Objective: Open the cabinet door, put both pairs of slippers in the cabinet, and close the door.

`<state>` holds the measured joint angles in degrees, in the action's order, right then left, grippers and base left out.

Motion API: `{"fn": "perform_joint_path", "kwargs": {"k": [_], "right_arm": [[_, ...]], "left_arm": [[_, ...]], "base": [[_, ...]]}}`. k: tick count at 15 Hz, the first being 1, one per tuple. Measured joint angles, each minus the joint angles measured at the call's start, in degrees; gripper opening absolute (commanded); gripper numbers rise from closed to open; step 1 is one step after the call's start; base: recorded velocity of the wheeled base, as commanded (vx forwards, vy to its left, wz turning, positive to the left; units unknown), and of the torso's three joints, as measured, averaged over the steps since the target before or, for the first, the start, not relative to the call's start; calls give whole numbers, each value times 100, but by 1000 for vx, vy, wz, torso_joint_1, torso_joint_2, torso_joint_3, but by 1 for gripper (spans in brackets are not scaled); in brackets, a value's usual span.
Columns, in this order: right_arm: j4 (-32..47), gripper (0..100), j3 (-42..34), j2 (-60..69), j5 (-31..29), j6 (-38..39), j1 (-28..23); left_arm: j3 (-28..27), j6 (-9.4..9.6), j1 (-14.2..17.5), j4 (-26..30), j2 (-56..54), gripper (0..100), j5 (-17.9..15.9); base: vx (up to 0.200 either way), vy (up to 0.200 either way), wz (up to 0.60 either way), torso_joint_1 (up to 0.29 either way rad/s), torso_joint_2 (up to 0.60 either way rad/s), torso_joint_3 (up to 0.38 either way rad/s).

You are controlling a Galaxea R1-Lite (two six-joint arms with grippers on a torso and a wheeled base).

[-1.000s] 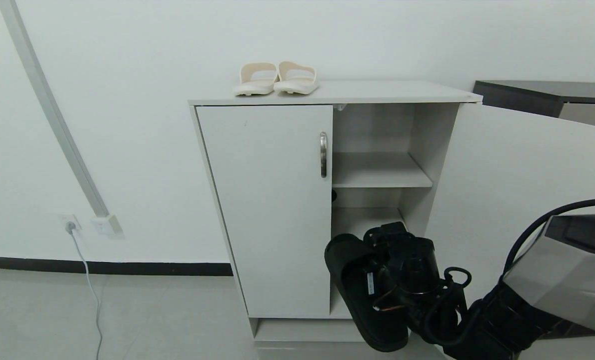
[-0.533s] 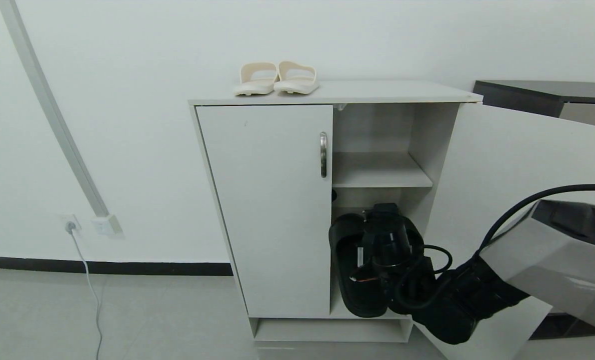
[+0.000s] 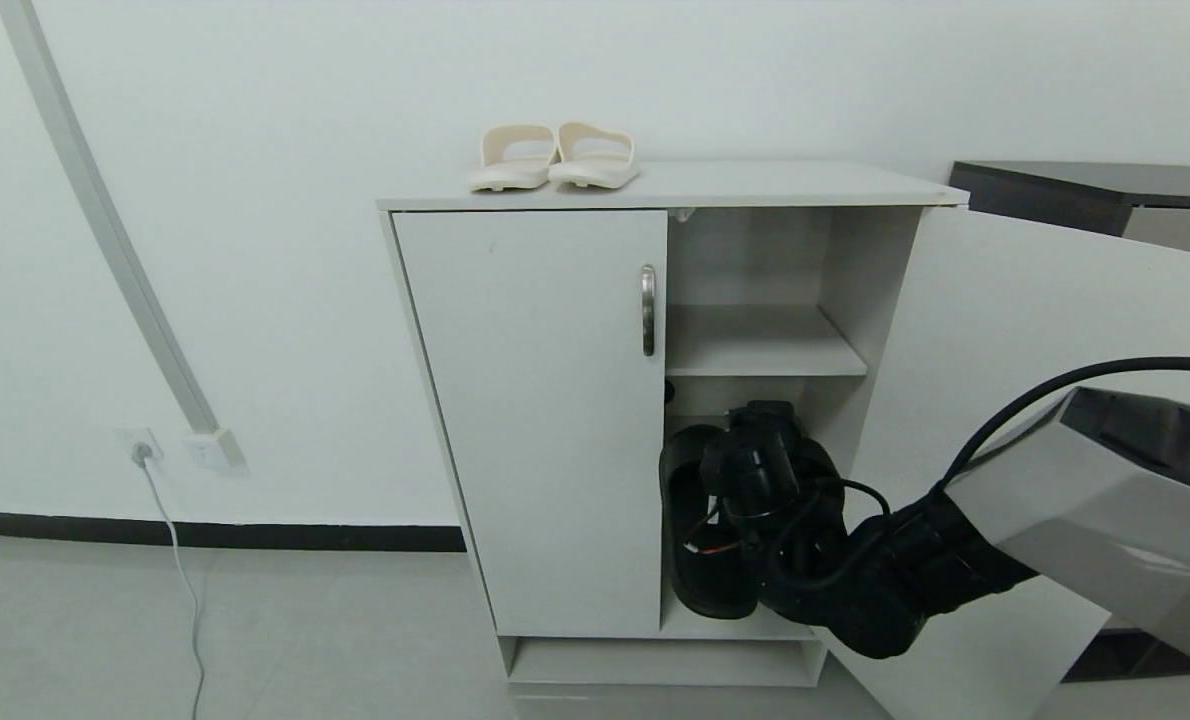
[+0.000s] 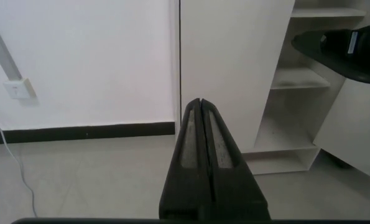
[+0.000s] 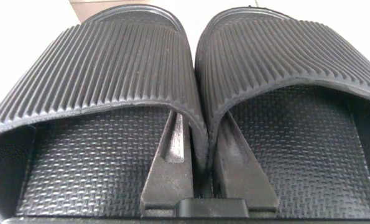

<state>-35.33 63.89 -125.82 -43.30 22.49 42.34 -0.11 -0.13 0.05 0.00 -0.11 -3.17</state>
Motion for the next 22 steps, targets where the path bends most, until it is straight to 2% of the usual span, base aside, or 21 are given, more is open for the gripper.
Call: {"fn": "perform_joint_path", "kwargs": {"k": [2,7,10,13,22], "right_arm": [[-15,0,-15,-34,0,0,-17],[-206,0,-122,-188,41,13,-28],[-753,0,-290,-401,200,-68,0],[-1527,0,-480,-635,345,-475,112],[-1580,0,-552,-916,444,-525,115]], "left_arm": [[1,-9,0,0,0,0,2],[4,-73,-2,2,1,0,2],[4,-66,5,0,1,0,5],[1,-40,2,0,4,0,-6],[1,-38,2,0,4,0,-6]], "base": [[0,-200,0,5,0,5],[0,0,0,0,0,0],[0,0,0,0,0,0],[0,0,0,0,0,0],[0,0,0,0,0,0]]}}
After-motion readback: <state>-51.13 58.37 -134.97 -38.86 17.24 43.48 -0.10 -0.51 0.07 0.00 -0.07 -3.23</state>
